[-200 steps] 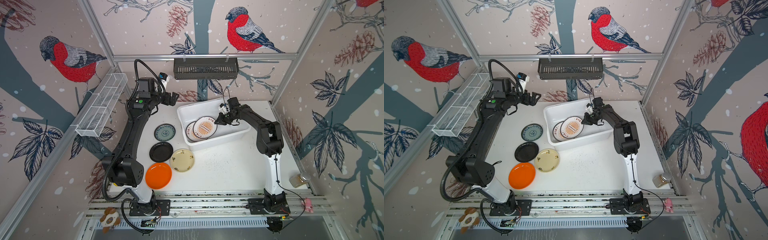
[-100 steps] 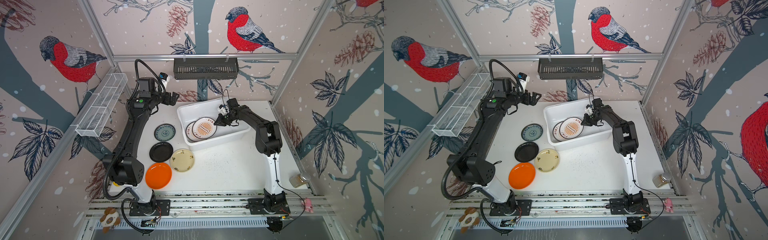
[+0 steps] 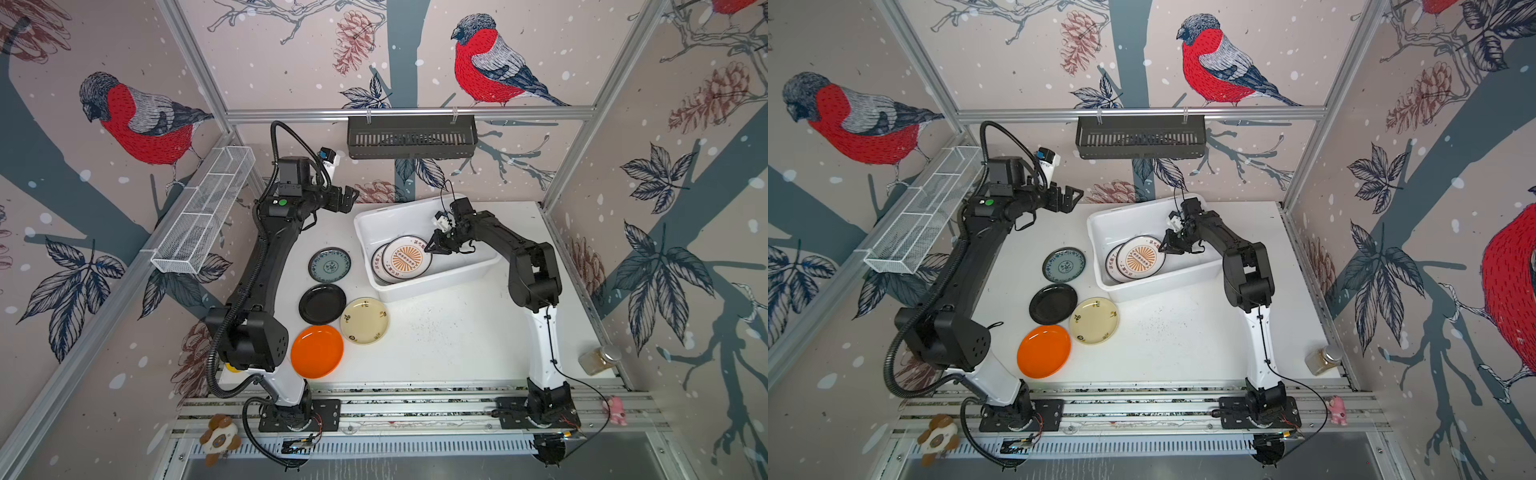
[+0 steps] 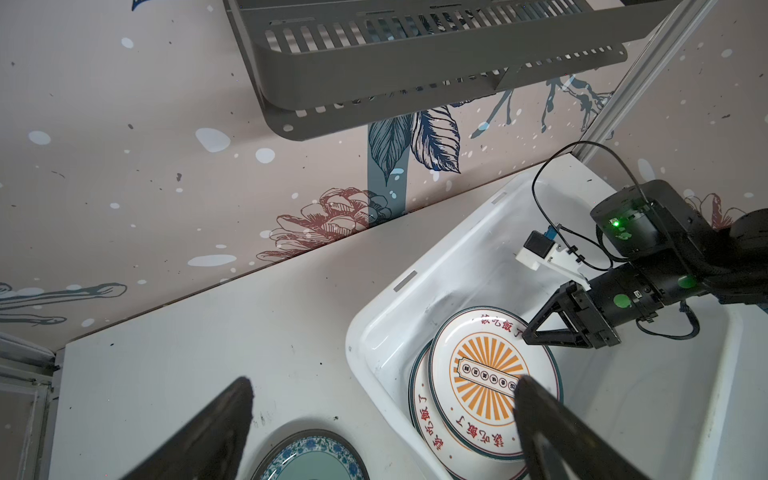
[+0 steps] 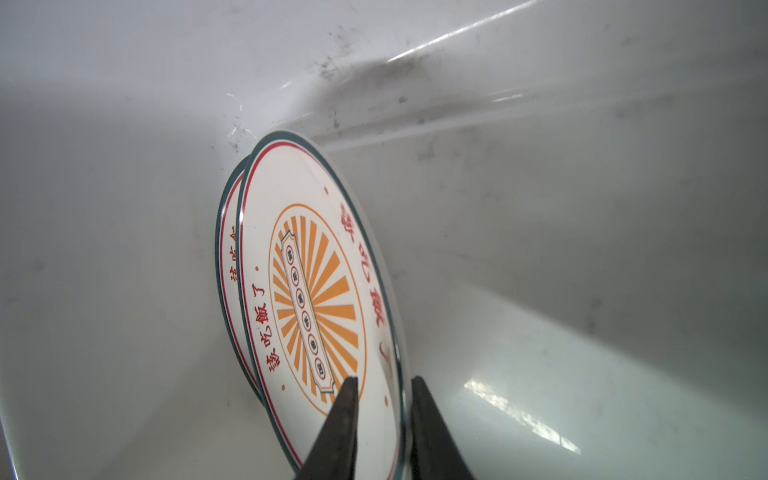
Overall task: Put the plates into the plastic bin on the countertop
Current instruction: 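Open the right gripper and release the plate flat onto the stack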
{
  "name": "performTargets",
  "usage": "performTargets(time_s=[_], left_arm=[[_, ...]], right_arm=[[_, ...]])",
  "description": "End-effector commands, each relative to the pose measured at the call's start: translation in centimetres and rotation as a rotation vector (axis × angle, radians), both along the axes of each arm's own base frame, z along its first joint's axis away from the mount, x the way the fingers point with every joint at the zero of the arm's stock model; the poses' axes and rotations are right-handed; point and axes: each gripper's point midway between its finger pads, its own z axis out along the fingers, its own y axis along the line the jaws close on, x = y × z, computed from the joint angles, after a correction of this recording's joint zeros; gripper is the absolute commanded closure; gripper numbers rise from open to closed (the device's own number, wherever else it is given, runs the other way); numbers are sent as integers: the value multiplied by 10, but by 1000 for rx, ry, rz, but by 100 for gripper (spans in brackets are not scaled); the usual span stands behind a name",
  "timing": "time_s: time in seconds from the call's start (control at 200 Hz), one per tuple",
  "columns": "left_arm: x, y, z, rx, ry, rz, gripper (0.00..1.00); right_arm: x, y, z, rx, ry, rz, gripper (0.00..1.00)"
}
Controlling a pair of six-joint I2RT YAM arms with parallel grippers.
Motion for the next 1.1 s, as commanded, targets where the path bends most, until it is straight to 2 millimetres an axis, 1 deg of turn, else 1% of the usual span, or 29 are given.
performTargets(time_s=[0.0, 0.11, 0.295, 0.465, 0.695, 0.881, 1.096], left_arm=[[1, -1, 7, -17, -30, -9, 4], [0, -1, 5, -19, -26, -6, 4], [-2, -1, 3, -23, -26, -10, 4], [-3, -1, 0, -33, -17, -13, 4], [-4, -1, -1, -38, -14, -13, 4], [-4, -1, -4, -41, -9, -12, 4], [-4, -1, -5, -43, -8, -13, 3]], right_arm=[[-3, 2, -1, -10, 7, 15, 73], [-5, 5, -2, -18, 8, 23, 72], [-8, 10, -4, -45, 7, 44, 67], [-12, 13, -6, -58, 10, 55, 65], [-14, 19, -3, -76, -1, 75, 64], [-18, 24, -8, -90, 10, 94, 64], [-19, 27, -8, -92, 10, 103, 63]])
